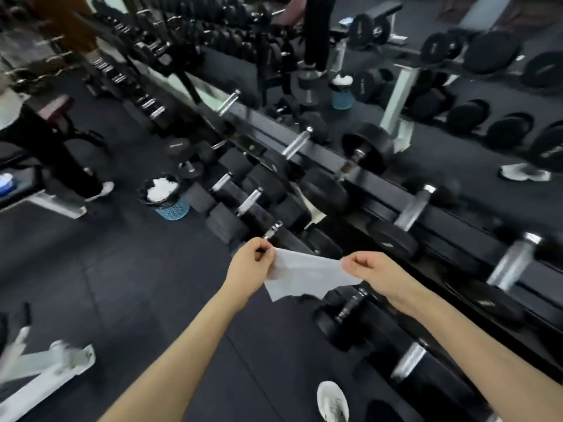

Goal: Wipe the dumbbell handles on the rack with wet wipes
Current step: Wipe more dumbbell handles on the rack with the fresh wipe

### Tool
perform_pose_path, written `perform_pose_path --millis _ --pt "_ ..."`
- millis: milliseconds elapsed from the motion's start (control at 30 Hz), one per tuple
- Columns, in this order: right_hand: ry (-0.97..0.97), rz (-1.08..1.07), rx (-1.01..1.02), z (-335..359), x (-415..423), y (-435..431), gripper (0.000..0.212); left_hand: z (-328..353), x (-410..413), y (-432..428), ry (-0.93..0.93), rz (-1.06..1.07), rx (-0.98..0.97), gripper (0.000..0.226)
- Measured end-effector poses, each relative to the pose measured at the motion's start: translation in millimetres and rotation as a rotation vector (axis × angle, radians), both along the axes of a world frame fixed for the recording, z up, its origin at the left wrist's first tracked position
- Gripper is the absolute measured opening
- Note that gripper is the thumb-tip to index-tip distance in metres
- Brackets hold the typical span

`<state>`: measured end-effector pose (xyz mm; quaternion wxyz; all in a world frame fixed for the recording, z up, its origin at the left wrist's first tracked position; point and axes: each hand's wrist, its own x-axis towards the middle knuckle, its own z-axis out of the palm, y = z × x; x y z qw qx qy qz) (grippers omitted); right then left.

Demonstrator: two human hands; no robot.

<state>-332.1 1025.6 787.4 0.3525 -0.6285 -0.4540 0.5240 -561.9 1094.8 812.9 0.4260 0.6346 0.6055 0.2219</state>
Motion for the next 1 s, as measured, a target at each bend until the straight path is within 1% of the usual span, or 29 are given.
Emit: perform_pose_path --millis 67,100,133,167,267,333,433,533,567,600,633,667,733,767,833,900,933,1000 --pt "0.079 -0.007 0.017 -1.3 -18.3 42.9 0.083 -1.2 -17.6 37.0 0.002 0.051 -0.013 0.012" --pt "0.088 -0.021 0.031 -2.4 -28.6 63.1 0.097 -3.3 -26.7 55.1 -0.010 0.071 -0.027 0.012" --pt "0.087 -0.029 0.040 -2.9 -39.7 82.0 0.098 -6.8 -36.3 72.8 -0.025 0.089 -0.041 0.012" --pt "0.095 -0.034 0.045 -3.3 -51.3 100.1 0.091 -10.4 -45.9 91.4 -0.035 0.108 -0.049 0.012" --pt "0.129 -0.107 0.042 -7.7 -83.6 151.7 0.059 -22.0 -73.9 147.0 -0.041 0.155 -0.054 0.016" --pt "0.135 -0.145 0.023 -12.5 -106.7 184.9 0.049 -32.4 -94.0 183.9 -0.033 0.156 -0.068 0.017" --pt "0.072 -0.183 0.002 -26.5 -144.2 233.1 0.032 -46.2 -126.8 242.2 -0.015 0.083 -0.099 0.014" --pt "0.107 -0.141 -0.044 -46.8 -193.7 278.5 0.005 -55.3 -162.4 302.4 -0.006 -0.021 -0.117 0.013" --pt "0.089 -0.108 -0.073 -55.6 -212.4 292.8 0.020 -56.8 -175.5 322.4 0.002 -0.058 -0.120 0.012" --pt "0.032 -0.070 -0.092 -66.3 -230.9 306.4 0.032 -59.0 -189.3 342.1 0.014 -0.097 -0.115 0.012" --pt "-0.095 -0.065 -0.108 -76.5 -248.6 319.9 0.037 -61.3 -202.9 362.6 0.030 -0.141 -0.104 0.012" --pt "-0.255 -0.077 -0.111 -86.5 -264.7 334.6 0.035 -65.2 -216.2 383.7 0.057 -0.184 -0.093 0.013" --pt "-0.576 -0.092 -0.101 -96.4 -290.0 361.9 0.015 -75.9 -241.2 424.9 0.137 -0.253 -0.089 0.012" --pt "-0.685 -0.096 -0.114 -99.2 -298.9 374.6 0.012 -82.0 -252.0 443.9 0.175 -0.280 -0.093 0.011" --pt "-0.845 -0.108 -0.147 -101.2 -311.3 398.1 0.022 -96.1 -268.4 478.1 0.221 -0.328 -0.103 0.010" --pt "-0.883 -0.121 -0.163 -106.4 -315.6 422.7 0.029 -110.0 -275.7 510.6 0.246 -0.356 -0.113 0.009" --pt "-0.829 -0.141 -0.167 -109.8 -316.4 434.6 0.034 -116.9 -276.1 526.2 0.251 -0.363 -0.112 0.008" --pt "-0.562 -0.256 -0.183 -118.3 -318.9 457.8 0.034 -131.1 -272.3 556.3 0.246 -0.373 -0.108 0.007"
